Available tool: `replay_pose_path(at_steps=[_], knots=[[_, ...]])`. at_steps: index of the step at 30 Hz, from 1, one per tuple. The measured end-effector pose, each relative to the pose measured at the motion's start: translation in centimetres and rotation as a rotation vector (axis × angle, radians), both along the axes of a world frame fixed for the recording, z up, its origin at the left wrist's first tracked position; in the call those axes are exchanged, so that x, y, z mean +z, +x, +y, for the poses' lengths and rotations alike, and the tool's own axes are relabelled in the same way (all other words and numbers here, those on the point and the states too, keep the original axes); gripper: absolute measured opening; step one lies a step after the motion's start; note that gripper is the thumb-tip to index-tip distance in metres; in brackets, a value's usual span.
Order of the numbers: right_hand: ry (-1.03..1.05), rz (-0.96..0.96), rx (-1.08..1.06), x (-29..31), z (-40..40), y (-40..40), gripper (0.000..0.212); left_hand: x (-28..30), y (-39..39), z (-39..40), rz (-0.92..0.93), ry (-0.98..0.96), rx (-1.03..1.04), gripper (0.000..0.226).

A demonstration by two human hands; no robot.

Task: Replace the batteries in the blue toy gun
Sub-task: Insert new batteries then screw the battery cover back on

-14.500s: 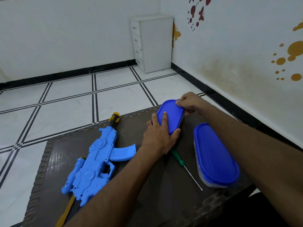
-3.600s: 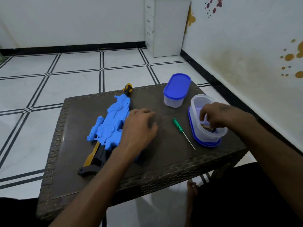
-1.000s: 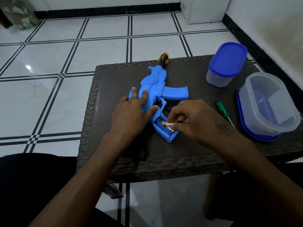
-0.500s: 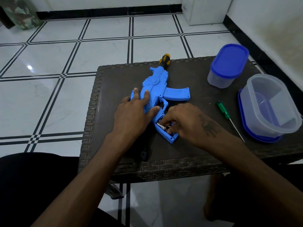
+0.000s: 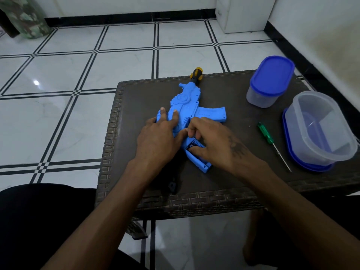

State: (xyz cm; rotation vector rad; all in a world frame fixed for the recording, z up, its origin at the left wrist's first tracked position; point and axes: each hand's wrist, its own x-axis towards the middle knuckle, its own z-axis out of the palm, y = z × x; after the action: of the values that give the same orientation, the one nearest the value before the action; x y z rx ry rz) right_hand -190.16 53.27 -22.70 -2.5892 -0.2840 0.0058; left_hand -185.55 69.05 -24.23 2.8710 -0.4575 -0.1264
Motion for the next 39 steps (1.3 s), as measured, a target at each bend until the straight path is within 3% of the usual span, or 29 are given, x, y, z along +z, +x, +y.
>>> replay_pose_path(at_steps=[7,13,18,22,27,31,36,39], knots=[[0.043,-0.039,-0.130,5.7,-5.1,-2.2,0.015,0.5,0.5,0.9,0.070,-0.070,-0.015,0.061],[-0.161,0.048,-0.347,11.4,-13.5,-4.5,0.012,2.2,-0.1,-1.2,-0.240,-0.240,-0.031,0.043],[-0.479,0.391,-0.289,9.8,-18.2,-3.0,0.025,4.0,-3.0,-8.8,-0.106,-0.511,-0.143,0.023],[-0.533,0.559,-0.254,7.6,-19.4,-2.3,0.036,4.0,-5.4,-14.5,0.028,-0.520,-0.304,0.025],[-0.539,0.611,-0.249,5.0,-19.9,-2.0,0.026,3.0,-7.3,-17.4,0.050,-0.464,-0.395,0.032],[-0.573,0.467,-0.240,3.9,-19.7,-2.7,0.007,2.6,-7.2,-17.5,0.067,-0.466,-0.378,0.031],[-0.487,0.237,-0.369,4.7,-20.7,-3.1,0.007,2.7,-6.1,-16.2,0.062,-0.469,-0.342,0.027],[-0.282,-0.038,-0.493,6.2,-20.2,-3.7,0.013,2.7,-4.2,-13.5,0.032,-0.512,-0.233,0.024]])
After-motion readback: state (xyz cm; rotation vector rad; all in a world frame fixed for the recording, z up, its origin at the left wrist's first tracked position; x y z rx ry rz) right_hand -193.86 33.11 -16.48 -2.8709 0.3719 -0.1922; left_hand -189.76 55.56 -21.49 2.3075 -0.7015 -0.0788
